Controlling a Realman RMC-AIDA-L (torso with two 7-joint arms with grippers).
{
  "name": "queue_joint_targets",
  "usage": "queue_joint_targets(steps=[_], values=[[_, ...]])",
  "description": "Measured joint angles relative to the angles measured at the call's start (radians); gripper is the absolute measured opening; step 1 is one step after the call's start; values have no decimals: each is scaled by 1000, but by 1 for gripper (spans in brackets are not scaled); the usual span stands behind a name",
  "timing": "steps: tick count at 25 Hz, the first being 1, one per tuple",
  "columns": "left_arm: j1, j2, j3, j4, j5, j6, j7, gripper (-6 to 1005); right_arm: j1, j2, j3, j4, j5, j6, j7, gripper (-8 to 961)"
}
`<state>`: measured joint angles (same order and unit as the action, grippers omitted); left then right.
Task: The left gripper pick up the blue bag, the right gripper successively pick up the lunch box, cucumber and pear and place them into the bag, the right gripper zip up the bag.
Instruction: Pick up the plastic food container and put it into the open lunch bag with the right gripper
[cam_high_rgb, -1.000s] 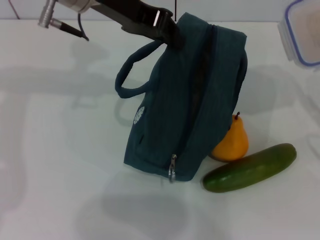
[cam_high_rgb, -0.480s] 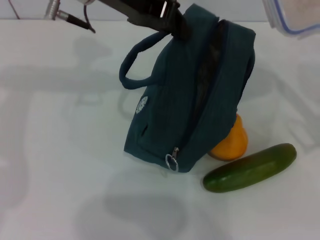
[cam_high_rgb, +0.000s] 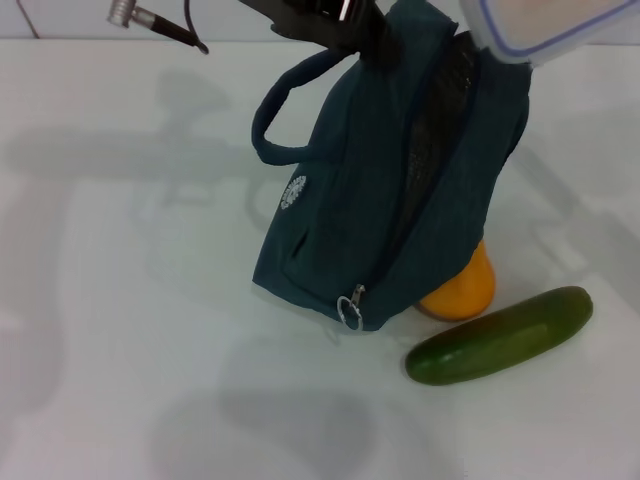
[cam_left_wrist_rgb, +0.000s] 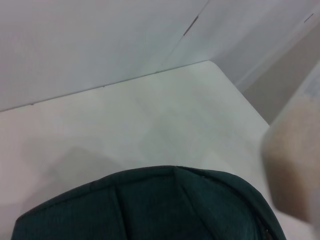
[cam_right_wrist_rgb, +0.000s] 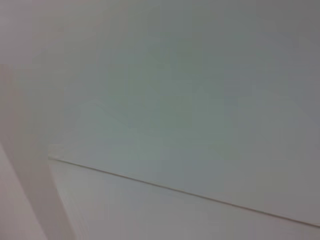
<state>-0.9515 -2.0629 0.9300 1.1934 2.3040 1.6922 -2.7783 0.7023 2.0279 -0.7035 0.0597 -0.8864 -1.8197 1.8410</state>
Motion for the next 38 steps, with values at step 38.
queue_joint_targets(steps=[38], values=[[-22, -3, 0, -8, -26, -14, -11, 72, 31, 0, 1, 56, -219, 249, -62, 113]])
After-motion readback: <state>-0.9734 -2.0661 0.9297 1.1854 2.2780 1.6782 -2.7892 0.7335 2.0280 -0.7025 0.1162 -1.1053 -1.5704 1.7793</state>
